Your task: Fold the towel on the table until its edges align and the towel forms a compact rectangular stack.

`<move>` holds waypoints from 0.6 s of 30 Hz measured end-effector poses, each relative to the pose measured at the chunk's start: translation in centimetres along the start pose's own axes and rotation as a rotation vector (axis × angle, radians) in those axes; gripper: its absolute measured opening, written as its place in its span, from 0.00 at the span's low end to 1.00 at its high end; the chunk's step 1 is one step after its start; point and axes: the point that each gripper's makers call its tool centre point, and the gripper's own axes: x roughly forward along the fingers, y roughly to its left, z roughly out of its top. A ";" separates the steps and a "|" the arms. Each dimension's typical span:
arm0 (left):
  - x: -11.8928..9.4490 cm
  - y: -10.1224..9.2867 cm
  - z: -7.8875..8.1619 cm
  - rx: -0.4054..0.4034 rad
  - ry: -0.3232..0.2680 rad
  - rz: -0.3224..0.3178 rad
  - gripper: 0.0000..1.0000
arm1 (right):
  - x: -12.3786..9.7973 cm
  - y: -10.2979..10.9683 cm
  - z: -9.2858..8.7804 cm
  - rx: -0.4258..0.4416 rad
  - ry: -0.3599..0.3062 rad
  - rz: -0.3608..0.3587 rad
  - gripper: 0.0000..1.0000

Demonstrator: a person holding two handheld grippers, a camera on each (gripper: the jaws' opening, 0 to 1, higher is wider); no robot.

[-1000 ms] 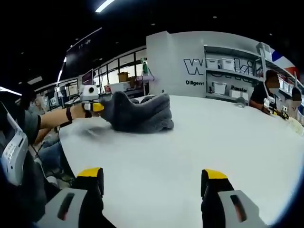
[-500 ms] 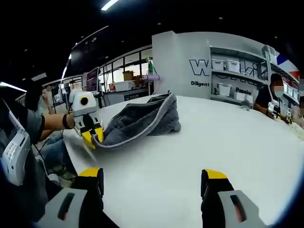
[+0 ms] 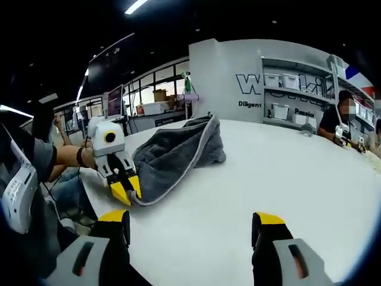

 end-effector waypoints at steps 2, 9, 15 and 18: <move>-0.1 0.0 -0.1 0.007 0.007 0.007 0.17 | 0.0 -0.1 0.0 0.000 -0.001 0.001 0.88; -1.8 -0.5 1.9 -0.051 -0.071 0.042 0.26 | 0.0 0.0 0.0 0.001 -0.002 0.007 0.88; -4.3 0.1 4.3 -0.056 -0.161 0.110 0.32 | 0.0 0.1 0.2 -0.004 -0.004 0.007 0.88; -6.1 0.7 5.5 -0.049 -0.208 0.170 0.33 | -0.1 0.3 0.3 -0.007 -0.006 0.008 0.88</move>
